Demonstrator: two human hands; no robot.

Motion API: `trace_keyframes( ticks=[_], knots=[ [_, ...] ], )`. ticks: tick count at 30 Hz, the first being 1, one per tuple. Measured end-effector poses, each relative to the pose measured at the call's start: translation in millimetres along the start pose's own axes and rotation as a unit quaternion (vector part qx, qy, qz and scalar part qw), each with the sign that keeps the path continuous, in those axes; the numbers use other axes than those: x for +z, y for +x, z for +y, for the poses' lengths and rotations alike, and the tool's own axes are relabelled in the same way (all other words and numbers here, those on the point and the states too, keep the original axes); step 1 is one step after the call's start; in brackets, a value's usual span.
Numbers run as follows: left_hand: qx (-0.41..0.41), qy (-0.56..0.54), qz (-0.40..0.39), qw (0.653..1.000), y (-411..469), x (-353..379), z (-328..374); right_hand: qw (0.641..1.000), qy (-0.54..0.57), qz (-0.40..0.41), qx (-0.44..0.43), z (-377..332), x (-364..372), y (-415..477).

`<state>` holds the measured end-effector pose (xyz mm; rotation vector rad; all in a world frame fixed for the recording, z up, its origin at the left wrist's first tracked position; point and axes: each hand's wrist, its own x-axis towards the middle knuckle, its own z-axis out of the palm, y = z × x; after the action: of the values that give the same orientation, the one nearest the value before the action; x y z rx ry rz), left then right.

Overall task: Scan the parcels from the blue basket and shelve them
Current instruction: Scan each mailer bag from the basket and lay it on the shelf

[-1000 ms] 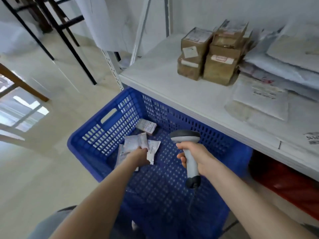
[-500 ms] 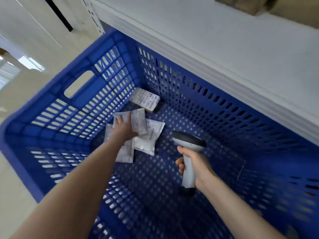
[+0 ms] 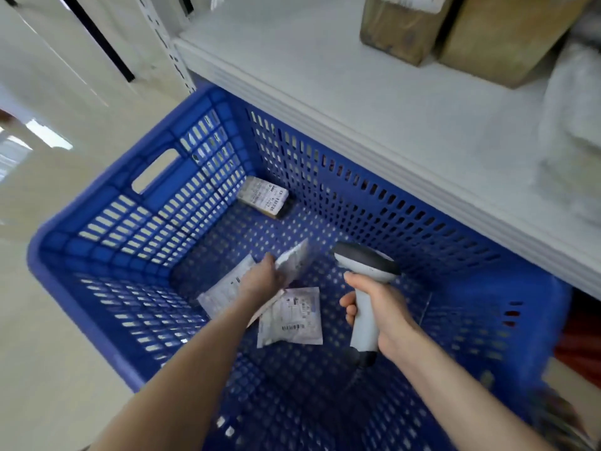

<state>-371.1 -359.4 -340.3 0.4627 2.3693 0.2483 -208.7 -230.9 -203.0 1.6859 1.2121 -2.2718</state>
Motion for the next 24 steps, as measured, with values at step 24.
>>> trace_keyframes(
  ticks=[24],
  knots=[
    [0.084,-0.492,-0.048,0.865,-238,-67,114,0.964,0.002,0.108,-0.243,12,-93,-259]
  ],
)
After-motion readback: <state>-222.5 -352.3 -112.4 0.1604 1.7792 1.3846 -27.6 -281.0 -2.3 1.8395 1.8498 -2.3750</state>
